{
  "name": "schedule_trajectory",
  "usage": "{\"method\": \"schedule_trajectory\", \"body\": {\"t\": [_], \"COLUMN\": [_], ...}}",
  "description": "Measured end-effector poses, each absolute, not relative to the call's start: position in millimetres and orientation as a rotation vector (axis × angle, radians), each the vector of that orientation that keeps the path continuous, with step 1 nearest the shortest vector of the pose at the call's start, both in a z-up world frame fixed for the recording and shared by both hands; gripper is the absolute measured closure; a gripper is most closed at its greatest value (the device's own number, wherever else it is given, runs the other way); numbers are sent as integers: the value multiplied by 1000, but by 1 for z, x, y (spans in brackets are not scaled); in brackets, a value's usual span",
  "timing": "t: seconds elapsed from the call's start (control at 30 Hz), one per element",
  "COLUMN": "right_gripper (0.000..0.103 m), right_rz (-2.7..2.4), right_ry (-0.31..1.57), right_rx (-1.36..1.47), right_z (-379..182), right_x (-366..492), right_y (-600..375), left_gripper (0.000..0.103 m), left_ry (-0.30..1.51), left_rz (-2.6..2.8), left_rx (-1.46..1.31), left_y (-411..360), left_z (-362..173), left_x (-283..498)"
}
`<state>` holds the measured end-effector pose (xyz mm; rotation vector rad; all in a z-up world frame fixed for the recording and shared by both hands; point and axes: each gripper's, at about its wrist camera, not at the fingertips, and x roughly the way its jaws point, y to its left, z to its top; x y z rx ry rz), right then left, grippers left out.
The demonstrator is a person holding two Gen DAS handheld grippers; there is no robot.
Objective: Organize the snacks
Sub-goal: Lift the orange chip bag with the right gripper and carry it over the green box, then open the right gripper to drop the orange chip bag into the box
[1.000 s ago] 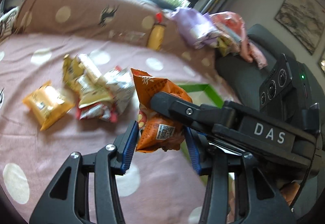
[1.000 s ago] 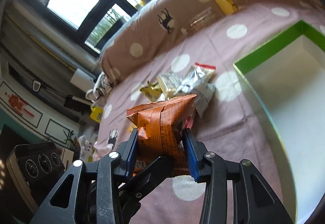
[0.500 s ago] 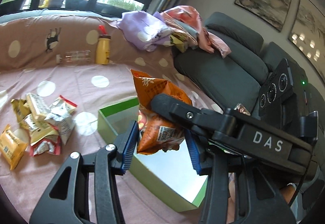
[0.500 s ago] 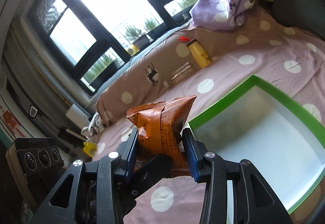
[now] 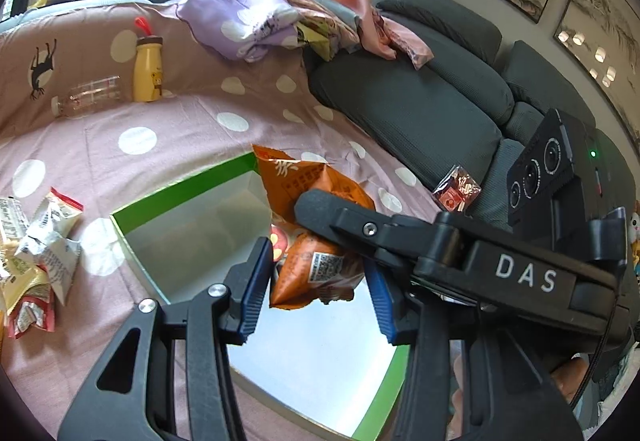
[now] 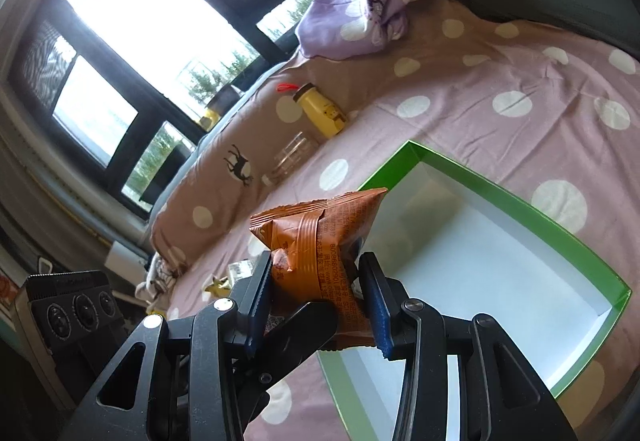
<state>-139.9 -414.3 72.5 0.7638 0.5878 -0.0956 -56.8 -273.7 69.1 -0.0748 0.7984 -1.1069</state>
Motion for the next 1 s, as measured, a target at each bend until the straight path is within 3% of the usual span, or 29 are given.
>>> {"method": "schedule_trajectory", "body": {"t": [0.7, 1.0], "right_gripper": [59, 59], "right_rz": [-173, -209], "right_ry": [727, 669], "right_rx": [827, 795], "right_z": [34, 48], "right_x": [-127, -130], "right_y": [-440, -434], "left_gripper": [59, 57], "left_ry": [950, 916], "left_rz": [-1120, -1055], "left_rx": [-78, -110], "left_y": [-305, -280], "left_z": [33, 44], "left_x": [-45, -47]}}
